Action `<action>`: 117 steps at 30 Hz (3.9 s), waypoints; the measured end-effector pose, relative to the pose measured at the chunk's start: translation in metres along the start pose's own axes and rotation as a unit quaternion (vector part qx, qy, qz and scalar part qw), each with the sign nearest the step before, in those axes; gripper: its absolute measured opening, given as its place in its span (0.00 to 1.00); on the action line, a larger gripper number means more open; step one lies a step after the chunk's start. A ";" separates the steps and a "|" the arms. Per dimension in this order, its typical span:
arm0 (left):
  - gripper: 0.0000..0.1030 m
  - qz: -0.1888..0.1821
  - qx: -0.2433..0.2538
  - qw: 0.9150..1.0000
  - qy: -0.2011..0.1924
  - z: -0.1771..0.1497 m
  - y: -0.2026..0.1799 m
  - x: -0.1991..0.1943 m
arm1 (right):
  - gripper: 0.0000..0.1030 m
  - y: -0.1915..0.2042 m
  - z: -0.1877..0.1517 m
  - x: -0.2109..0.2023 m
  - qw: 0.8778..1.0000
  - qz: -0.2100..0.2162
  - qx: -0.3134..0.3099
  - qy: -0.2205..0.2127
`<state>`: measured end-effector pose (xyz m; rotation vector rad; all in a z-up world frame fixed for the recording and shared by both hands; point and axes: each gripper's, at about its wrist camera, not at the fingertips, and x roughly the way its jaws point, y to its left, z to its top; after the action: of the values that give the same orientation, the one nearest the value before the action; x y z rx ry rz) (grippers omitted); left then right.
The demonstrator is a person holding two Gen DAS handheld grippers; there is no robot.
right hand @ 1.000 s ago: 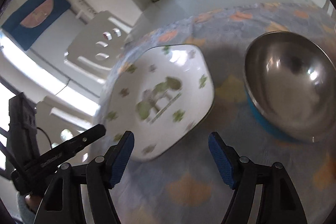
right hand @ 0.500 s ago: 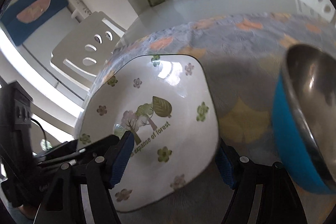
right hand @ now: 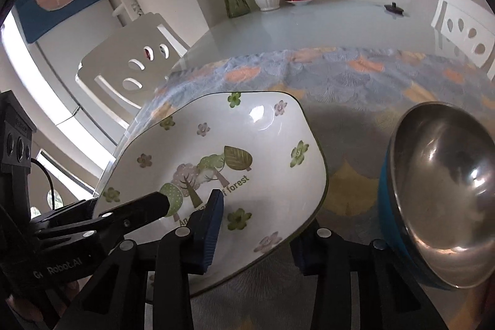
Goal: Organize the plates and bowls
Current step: 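Lift the smaller tree-print plate with the left gripper toward the stacked plates, then lower the smaller tree-print plate onto the plate stack with both grippers, then open both grippers and move them toward the pink Melody-print bowl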
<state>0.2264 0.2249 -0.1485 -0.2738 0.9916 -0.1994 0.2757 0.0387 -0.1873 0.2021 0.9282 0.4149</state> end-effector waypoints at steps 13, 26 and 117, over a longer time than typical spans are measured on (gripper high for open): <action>0.54 0.030 0.014 0.998 -0.046 -0.009 -0.027 -0.074 | 0.35 0.030 -0.006 -0.066 0.999 0.013 -0.014 -0.041; 0.54 0.061 0.034 0.988 -0.137 -0.042 -0.086 -0.168 | 0.35 0.050 -0.011 -0.185 0.989 0.053 -0.036 -0.136; 0.54 0.196 -0.133 0.971 0.024 -0.271 -0.061 -0.223 | 0.51 0.057 -0.183 -0.189 0.955 0.194 -0.170 0.145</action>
<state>-0.1241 0.1948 -0.0919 -0.3114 1.1001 0.2904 0.0133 0.0078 -0.1369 0.0052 1.0896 0.9799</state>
